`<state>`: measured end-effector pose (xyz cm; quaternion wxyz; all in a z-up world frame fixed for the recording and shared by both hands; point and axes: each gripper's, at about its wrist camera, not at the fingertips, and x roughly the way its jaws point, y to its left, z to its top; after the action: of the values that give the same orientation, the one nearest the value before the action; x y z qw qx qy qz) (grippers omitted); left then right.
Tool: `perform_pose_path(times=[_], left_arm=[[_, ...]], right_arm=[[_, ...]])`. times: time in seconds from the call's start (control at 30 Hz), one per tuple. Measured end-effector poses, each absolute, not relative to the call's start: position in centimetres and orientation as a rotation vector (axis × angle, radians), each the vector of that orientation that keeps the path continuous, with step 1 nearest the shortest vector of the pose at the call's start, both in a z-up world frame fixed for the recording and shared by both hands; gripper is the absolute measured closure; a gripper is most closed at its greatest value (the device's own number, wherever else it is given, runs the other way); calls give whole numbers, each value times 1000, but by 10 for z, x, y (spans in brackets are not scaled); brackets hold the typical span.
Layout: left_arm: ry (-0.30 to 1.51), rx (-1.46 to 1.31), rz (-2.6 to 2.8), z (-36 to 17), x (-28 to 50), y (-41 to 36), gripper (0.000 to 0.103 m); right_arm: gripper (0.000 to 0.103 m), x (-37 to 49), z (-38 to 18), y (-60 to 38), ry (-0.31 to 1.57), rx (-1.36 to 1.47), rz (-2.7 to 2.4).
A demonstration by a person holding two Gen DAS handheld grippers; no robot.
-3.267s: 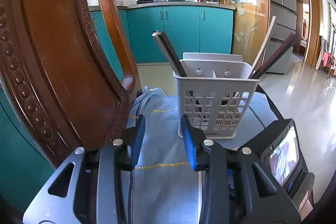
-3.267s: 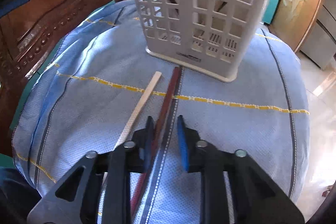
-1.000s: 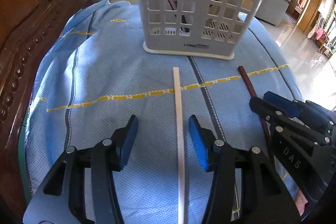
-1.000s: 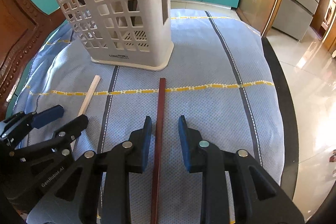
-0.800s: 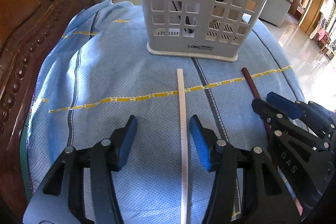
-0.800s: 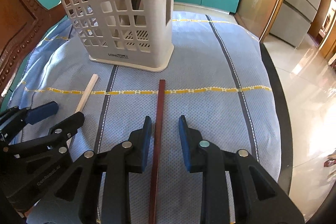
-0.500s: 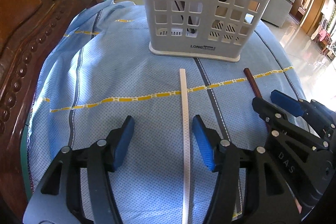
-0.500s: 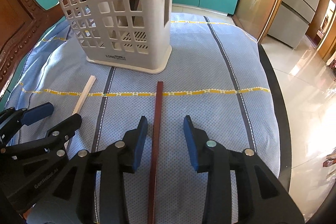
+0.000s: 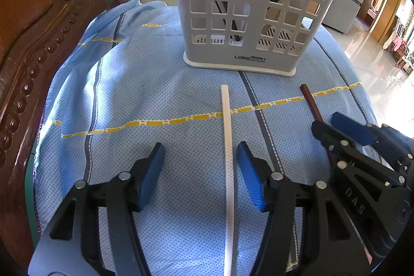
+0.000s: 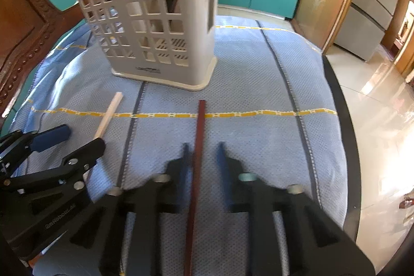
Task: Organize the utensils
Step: 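Close the right tool on a dark brown chopstick while the left tool grasps a white chopstick, then lift both chopsticks over the white caddy and open both tools to drop them in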
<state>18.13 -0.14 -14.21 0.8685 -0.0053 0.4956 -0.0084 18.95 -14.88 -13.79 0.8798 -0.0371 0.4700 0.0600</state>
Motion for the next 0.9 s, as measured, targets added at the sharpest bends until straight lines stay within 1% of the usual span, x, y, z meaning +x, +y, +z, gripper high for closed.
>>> perform_pose_path(times=[0.03, 0.1, 0.13, 0.17, 0.2, 0.33, 0.53, 0.7, 0.77, 0.9], left_arm=[[1035, -8, -22, -142, 181, -2, 54], [1031, -4, -32, -141, 181, -4, 73], [1026, -2, -38, -140, 181, -5, 78], [1024, -1, -41, -140, 181, -5, 90], [1024, -2, -40, -140, 181, -6, 95], [982, -14, -32, -133, 178, -4, 96], [812, 47, -17, -95, 157, -10, 96], [688, 48, -69, -54, 128, -11, 96], [648, 26, -83, -36, 118, -8, 96], [568, -25, -111, 3, 101, -2, 96]], right_arm=[[95, 190, -138, -149, 983, -68, 135], [96, 189, -137, -147, 985, -63, 145], [96, 188, -137, -148, 986, -53, 151], [96, 188, -137, -149, 989, -35, 162], [97, 188, -136, -149, 990, -23, 170], [97, 186, -127, -152, 946, -24, 162], [97, 171, -91, -159, 822, -3, 182], [97, 142, -43, -173, 666, 21, 244], [96, 122, -11, -188, 576, 65, 278], [96, 105, 27, -203, 491, 104, 278]])
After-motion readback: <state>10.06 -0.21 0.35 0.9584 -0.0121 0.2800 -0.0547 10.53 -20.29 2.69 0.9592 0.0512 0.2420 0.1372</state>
